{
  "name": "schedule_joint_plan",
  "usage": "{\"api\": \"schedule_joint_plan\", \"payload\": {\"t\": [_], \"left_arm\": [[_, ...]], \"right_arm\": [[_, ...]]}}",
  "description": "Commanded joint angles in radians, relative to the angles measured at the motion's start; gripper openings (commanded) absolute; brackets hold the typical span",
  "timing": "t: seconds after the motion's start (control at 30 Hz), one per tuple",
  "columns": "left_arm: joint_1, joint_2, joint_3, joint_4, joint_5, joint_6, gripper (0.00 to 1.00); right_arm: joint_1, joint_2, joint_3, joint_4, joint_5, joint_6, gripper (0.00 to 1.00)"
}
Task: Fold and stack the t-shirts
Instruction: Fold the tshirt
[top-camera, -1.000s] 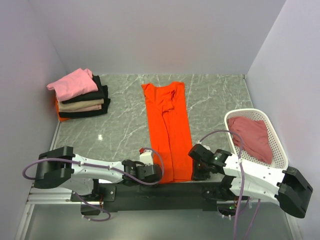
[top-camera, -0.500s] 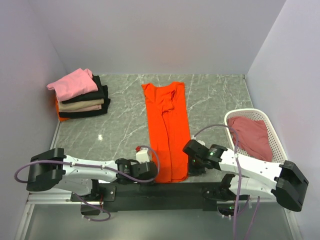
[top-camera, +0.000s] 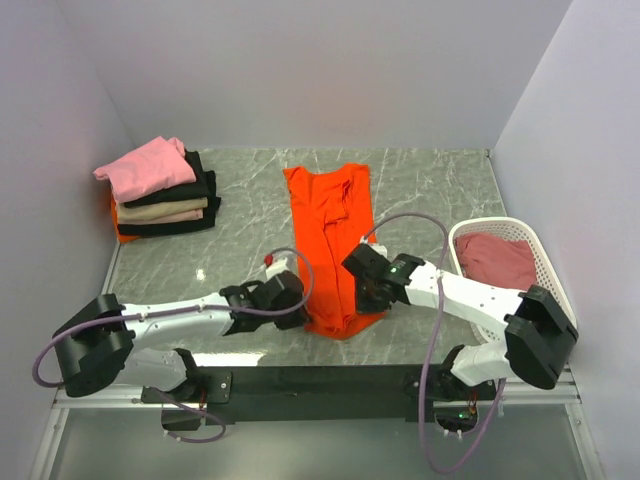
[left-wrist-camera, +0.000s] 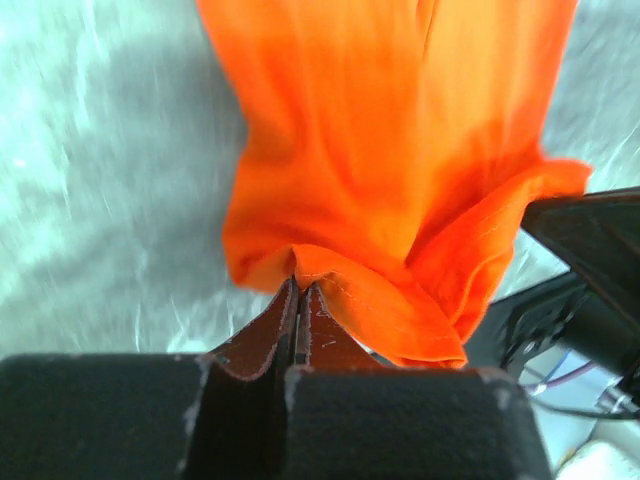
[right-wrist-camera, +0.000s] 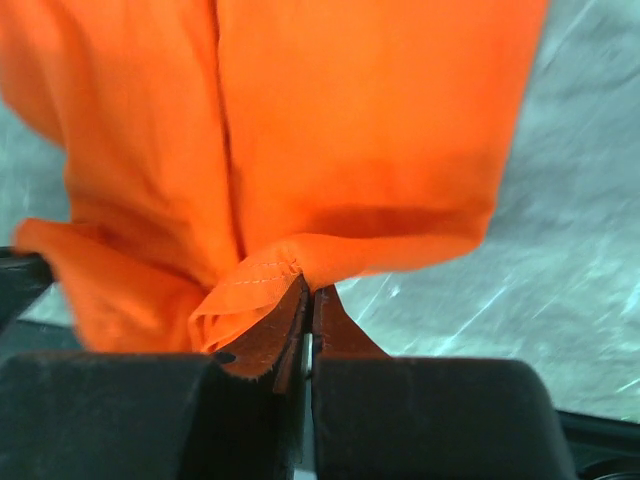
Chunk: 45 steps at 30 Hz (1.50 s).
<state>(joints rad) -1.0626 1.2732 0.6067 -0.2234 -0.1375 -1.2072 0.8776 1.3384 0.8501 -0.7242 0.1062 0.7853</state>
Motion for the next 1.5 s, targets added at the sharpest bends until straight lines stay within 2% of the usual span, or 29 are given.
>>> {"api": "schedule_joint_plan", "payload": {"t": [0.0, 0.27, 0.57, 0.77, 1.13, 1.47], "left_arm": [[0.070, 0.026, 0.079, 0.047, 0.061, 0.104, 0.01], [0.197, 0.178, 0.208, 0.030, 0.104, 0.244, 0.01], [0.340, 0.353, 0.438, -0.057, 0.104, 0.412, 0.01], [0.437, 0.433, 0.514, -0.099, 0.110, 0.483, 0.01], [0.493, 0.569, 0.677, -0.122, 0.142, 0.563, 0.01], [0.544, 0.594, 0.737, -0.100, 0.145, 0.580, 0.01]], "right_arm": [[-0.057, 0.021, 0.058, 0.031, 0.049, -0.090, 0.00], [-0.210, 0.097, 0.153, 0.089, 0.035, -0.230, 0.00], [-0.334, 0.329, 0.342, 0.121, 0.027, -0.339, 0.00], [-0.388, 0.433, 0.475, 0.109, 0.016, -0.383, 0.00], [-0.453, 0.590, 0.681, 0.059, -0.007, -0.429, 0.00], [-0.476, 0.671, 0.745, 0.046, -0.020, -0.454, 0.00]]}}
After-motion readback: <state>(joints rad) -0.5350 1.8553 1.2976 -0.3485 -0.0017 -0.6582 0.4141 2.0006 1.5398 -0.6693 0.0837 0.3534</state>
